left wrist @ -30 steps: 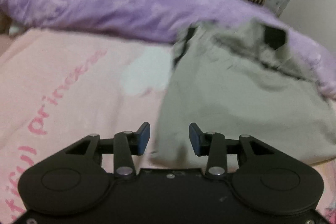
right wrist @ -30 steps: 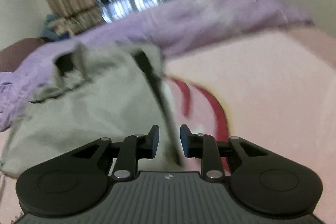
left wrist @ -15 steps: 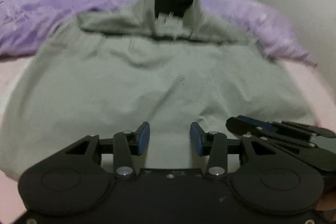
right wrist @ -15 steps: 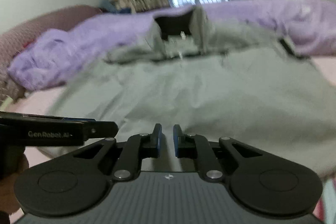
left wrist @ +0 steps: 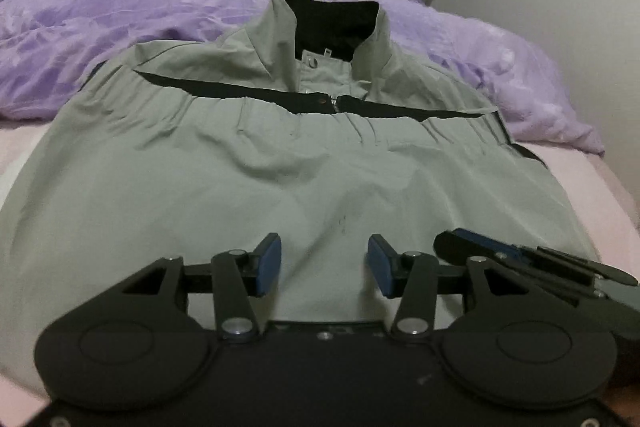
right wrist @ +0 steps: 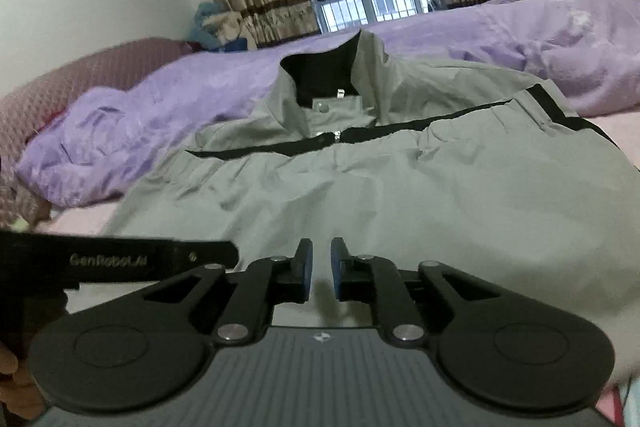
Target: Fold large clothes
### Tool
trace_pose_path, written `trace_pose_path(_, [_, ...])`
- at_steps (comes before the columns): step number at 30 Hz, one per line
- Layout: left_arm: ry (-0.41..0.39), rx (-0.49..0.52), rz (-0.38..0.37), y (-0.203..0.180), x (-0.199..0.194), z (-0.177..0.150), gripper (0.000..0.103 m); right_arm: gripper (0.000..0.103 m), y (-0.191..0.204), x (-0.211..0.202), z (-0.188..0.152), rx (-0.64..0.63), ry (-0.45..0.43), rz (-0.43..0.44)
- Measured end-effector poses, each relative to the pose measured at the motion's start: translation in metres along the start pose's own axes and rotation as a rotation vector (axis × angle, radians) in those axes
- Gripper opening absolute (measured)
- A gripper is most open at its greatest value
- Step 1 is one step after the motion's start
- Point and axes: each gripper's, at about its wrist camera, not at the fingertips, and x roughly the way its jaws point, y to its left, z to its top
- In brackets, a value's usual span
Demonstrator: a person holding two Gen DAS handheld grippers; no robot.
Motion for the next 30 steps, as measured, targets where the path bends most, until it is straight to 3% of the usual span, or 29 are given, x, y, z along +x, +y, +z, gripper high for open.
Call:
trace_pose_path(3, [0.020, 0.031, 0.047, -0.002, 0.020, -0.002, 0.050, 0.006, -0.007, 0.020, -0.005, -0.014, 0.040, -0.036])
trace_pose_path(5, [-0.003, 0.048, 0.056, -0.001, 0.025, -0.009, 0.051, 0.002, -0.014, 0.023, -0.011, 0.001, 0.021, -0.029])
trace_pose_path(12, [-0.014, 0.063, 0.063, 0.004, 0.017, -0.010, 0.052, 0.000, -0.025, 0.019, -0.008, 0.058, 0.032, -0.006])
trace_pose_path(17, [-0.034, 0.073, 0.167, 0.040, -0.008, -0.015, 0.052, 0.000, -0.057, -0.011, -0.003, 0.061, -0.002, -0.095])
trace_pose_path(19, [-0.041, 0.047, 0.183, 0.064, -0.020, -0.017, 0.052, 0.000, -0.076, -0.024, -0.001, 0.060, -0.007, -0.125])
trace_pose_path(21, [-0.034, 0.016, 0.246, 0.085, -0.028, -0.019, 0.052, 0.000, -0.095, -0.036, 0.001, 0.063, -0.018, -0.180])
trace_pose_path(24, [-0.038, -0.061, 0.258, 0.114, -0.038, -0.025, 0.052, 0.000, -0.120, -0.047, 0.001, 0.094, -0.022, -0.255])
trace_pose_path(27, [-0.056, -0.095, 0.224, 0.129, -0.038, -0.034, 0.052, 0.000, -0.143, -0.046, -0.008, 0.162, -0.009, -0.223])
trace_pose_path(30, [-0.073, -0.090, 0.239, 0.125, -0.039, -0.038, 0.052, 0.000, -0.143, -0.044, -0.017, 0.176, -0.045, -0.224])
